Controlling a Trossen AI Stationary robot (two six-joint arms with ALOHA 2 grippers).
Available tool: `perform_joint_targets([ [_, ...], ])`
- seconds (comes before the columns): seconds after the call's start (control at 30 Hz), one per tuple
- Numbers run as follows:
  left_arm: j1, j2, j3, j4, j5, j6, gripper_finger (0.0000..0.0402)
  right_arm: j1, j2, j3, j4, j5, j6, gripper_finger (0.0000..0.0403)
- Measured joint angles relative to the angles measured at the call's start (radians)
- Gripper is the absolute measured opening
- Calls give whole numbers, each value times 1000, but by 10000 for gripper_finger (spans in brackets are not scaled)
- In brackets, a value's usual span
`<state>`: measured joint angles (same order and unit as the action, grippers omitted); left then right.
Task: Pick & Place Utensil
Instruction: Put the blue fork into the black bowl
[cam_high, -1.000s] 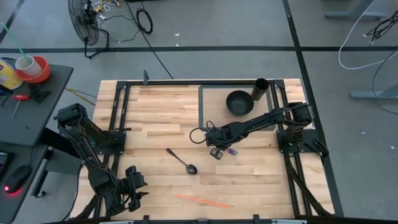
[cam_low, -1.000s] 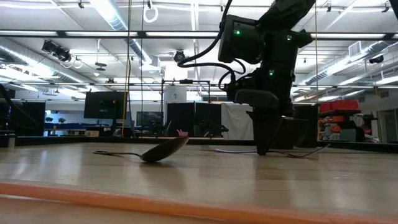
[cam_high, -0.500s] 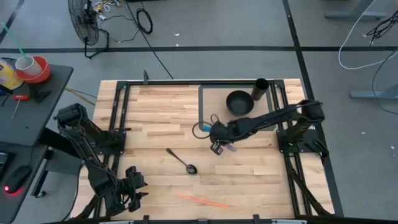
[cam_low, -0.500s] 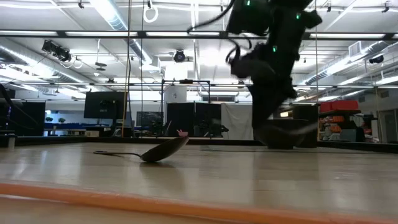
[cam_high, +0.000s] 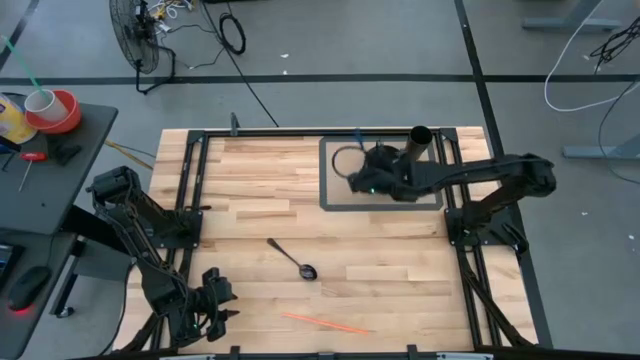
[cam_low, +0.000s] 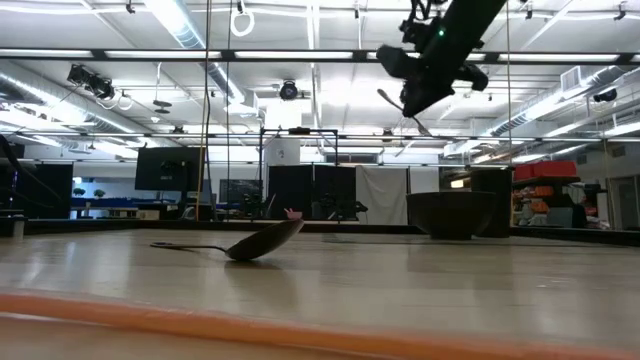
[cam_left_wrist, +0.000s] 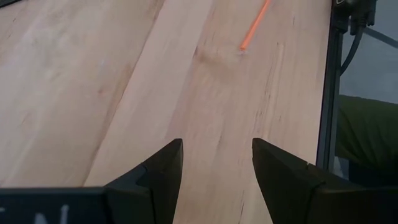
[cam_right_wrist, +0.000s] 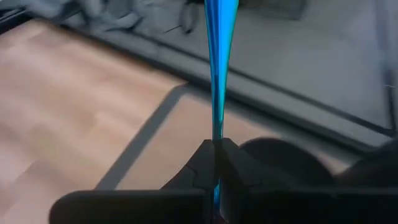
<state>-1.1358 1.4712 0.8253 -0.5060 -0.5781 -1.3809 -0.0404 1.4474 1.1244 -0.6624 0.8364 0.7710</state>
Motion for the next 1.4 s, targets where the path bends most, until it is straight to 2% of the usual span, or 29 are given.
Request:
perform_joint_targets([
  [0.23, 0, 0, 0, 3, 3, 0, 197, -159, 31, -49, 56, 104, 55, 13],
  [0.37, 0, 0, 0, 6, 3, 0, 197, -235, 37, -153, 151, 93, 101, 13],
  [0.5, 0, 0, 0, 7, 4, 0, 197, -282, 37, -282, 377, 43, 105, 13],
  [0.6, 0, 0, 0, 7, 4, 0, 197, -294, 37, -371, 583, 18, 13, 13],
  [0.67, 0, 0, 0, 8, 4, 0, 197, -302, 37, -407, 644, 11, -26, 12],
  [1.13, 0, 0, 0, 8, 4, 0, 197, -345, 44, -434, 619, -52, -108, 11],
  [1.4, 0, 0, 0, 9, 4, 0, 197, -382, 66, -433, 618, -180, -159, 11],
])
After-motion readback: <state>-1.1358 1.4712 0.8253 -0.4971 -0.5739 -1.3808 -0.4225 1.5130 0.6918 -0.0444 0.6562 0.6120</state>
